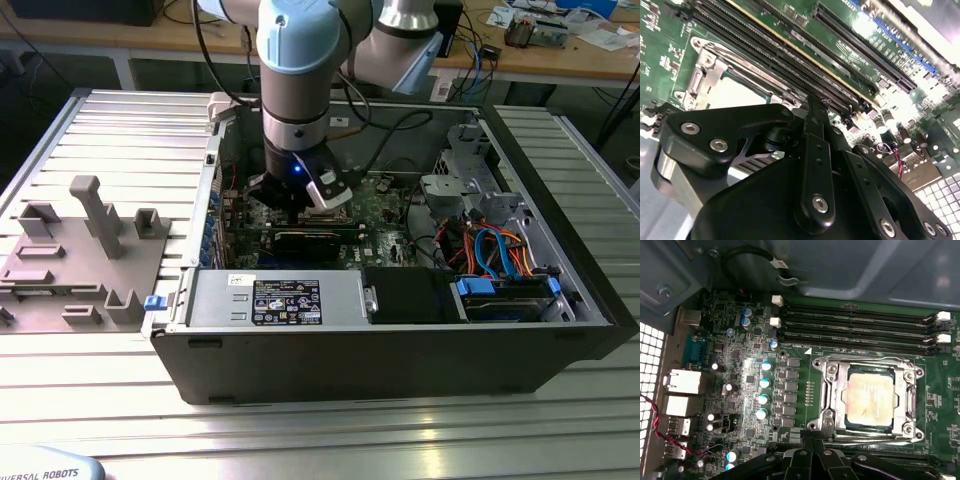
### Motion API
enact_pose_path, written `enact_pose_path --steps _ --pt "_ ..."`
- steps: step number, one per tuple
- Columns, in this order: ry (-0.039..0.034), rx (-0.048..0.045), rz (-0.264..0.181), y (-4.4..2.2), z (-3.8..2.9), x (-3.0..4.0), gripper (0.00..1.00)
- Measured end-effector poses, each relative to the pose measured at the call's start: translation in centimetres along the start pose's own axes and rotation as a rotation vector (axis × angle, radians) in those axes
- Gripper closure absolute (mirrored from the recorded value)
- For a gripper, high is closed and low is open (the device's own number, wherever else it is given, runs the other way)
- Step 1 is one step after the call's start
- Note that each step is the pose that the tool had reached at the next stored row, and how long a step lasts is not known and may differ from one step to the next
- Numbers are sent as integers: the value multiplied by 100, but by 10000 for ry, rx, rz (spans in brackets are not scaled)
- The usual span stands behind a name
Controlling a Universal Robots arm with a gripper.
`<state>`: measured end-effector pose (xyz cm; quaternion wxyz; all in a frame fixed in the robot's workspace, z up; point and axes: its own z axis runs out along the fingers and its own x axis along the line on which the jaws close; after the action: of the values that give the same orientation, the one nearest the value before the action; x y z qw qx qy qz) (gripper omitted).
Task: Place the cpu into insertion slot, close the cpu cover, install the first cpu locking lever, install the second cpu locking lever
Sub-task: 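Install the second cpu locking lever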
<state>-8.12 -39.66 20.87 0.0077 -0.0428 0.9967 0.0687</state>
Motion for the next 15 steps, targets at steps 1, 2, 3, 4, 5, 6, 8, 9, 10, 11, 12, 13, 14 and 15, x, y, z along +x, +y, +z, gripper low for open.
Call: enact_pose_path --steps 1,2,3,4,5,6,8,9,10,11,12,13,14,15 --pt "-1 -1 0 8 6 4 89" --pt "0 -2 0 20 13 5 89" --pt "0 -3 0 35 20 4 89" --pt "-1 -2 0 49 26 2 89" --pt "-1 -2 0 69 36 1 89" --pt "-1 -2 1 83 43 0 89" --pt "-1 -5 1 117 66 -3 89" --pt "-3 -7 0 120 71 -3 89" --pt "-2 -13 -2 122 78 -5 89" --pt "-3 -14 -2 122 84 -5 89" --pt "-3 -16 -2 121 93 -4 89" --pt "-6 -21 -1 120 106 -4 89" --pt "-3 -17 1 118 117 -4 89" --pt "-2 -13 1 116 124 -3 89"
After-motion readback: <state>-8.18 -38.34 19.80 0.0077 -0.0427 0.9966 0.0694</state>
